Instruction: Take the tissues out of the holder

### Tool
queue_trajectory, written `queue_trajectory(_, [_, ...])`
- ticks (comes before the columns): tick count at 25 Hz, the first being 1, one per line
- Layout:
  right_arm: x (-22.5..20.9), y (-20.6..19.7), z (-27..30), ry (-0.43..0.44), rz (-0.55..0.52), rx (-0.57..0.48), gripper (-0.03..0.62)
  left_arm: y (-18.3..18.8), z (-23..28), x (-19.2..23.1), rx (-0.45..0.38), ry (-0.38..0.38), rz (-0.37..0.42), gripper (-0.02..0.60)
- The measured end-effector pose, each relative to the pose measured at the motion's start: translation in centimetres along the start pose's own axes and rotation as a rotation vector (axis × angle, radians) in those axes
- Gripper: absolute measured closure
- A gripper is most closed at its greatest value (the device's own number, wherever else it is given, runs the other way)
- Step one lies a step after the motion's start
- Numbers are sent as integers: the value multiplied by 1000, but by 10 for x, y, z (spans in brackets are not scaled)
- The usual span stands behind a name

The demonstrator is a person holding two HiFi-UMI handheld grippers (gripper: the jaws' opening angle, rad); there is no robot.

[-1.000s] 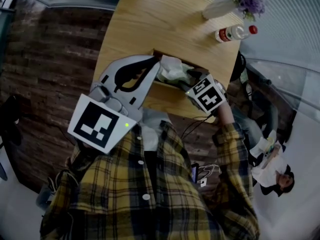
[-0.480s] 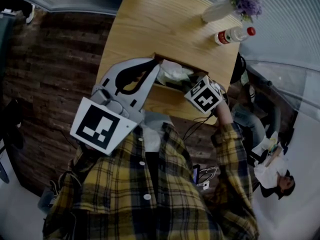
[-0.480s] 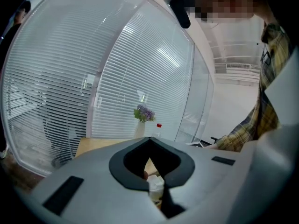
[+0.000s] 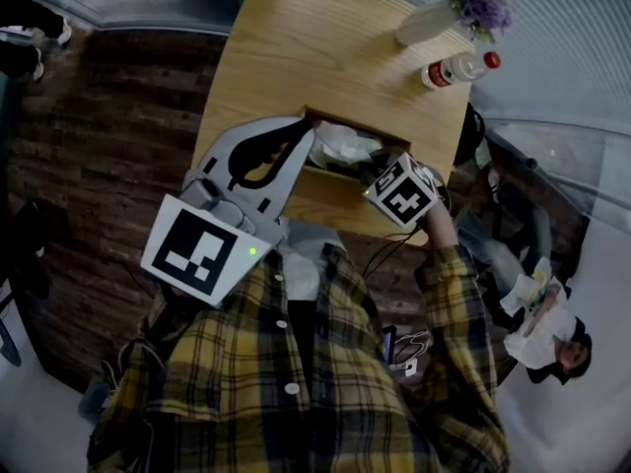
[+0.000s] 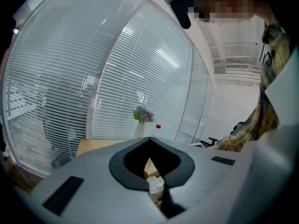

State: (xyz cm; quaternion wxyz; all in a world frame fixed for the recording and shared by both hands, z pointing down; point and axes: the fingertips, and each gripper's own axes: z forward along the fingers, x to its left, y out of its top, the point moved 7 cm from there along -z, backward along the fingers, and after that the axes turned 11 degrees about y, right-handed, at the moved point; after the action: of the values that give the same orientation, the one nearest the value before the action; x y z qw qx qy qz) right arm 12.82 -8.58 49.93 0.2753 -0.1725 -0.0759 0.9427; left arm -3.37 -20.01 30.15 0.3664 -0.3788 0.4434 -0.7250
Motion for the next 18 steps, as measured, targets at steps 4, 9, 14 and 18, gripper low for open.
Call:
queue_trajectory(4, [6, 3, -8, -4, -8, -18, 579, 4, -3, -2, -9, -2, 7, 572])
queue_trajectory(9, [11, 7, -19, -32, -28, -40, 579, 6, -5, -5, -23, -11, 20, 572])
queue_trajectory(14, [19, 11, -38, -56, -46, -63, 579, 14, -6, -9, -37, -16, 29, 572])
queue_trajectory(18, [23, 12, -52, -83, -59, -80, 579, 20, -5, -12, -48, -21, 42, 572])
